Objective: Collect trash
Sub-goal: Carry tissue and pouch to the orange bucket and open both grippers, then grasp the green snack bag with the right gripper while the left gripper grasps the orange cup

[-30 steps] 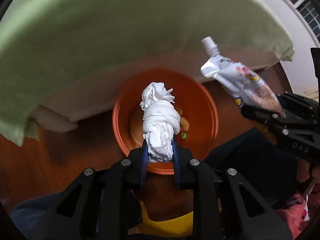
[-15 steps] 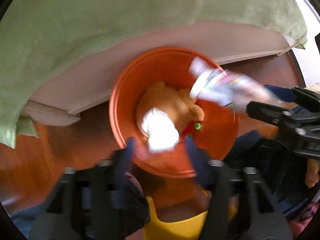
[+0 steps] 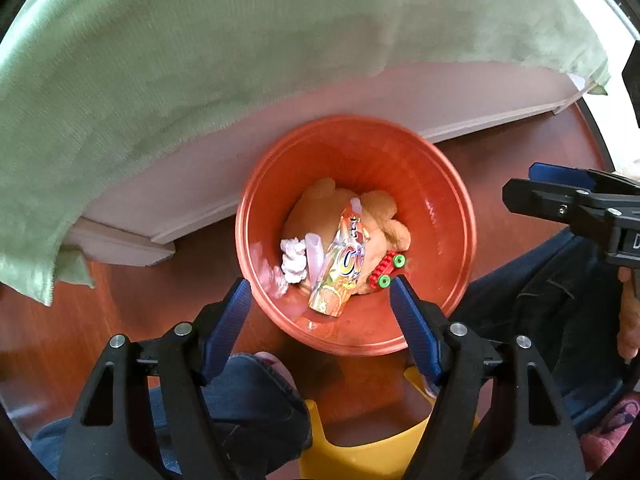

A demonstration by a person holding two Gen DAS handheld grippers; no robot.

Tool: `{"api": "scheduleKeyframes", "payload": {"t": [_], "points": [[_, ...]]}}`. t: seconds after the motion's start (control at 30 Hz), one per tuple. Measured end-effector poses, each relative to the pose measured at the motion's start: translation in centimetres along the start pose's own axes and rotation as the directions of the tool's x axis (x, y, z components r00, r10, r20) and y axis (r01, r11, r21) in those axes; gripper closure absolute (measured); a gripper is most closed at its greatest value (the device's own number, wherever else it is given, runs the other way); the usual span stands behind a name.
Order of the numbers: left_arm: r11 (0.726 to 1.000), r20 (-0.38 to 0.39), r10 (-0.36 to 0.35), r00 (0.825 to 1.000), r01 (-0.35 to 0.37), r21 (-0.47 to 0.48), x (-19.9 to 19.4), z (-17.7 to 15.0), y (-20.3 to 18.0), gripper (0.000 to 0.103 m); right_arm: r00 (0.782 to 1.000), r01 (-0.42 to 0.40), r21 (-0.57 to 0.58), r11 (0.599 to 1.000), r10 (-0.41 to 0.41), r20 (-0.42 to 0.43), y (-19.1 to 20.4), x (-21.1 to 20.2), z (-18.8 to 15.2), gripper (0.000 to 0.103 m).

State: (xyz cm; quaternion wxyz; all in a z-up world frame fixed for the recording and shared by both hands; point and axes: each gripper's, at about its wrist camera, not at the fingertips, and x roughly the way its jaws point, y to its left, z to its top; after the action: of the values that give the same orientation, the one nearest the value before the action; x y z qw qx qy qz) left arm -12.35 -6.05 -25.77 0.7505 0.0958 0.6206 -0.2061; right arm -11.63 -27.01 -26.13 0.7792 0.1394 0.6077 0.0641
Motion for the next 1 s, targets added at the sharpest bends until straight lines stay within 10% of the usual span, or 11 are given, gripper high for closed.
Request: {"api": "scheduleKeyframes", "payload": {"t": [0.4, 0.67, 1.0], "points": [[0.998, 0.242, -0.037, 0.969, 0.050, -0.049, -9.8, 1.8, 1.6, 0.028, 0.969, -0.009, -0.145, 0.989, 0.045, 0.244, 3.3, -10.5, 3.9, 0.021], [0.992, 0.383, 0.018, 0.924, 0.031, -0.121, -14.8, 3.4, 4.1, 0.018, 0.915, 0.019, -0.162, 0.987, 0.048, 0.400, 5.0, -14.7, 12.8, 0.016], [0.982, 0.414, 0.050, 0.909, 0.030, -0.185, -16.1, 3.7, 6.2, 0.016, 0.920, -0.048, -0.010, 0.999, 0.048, 0.388, 5.1, -13.1, 26.0, 0.017]]}}
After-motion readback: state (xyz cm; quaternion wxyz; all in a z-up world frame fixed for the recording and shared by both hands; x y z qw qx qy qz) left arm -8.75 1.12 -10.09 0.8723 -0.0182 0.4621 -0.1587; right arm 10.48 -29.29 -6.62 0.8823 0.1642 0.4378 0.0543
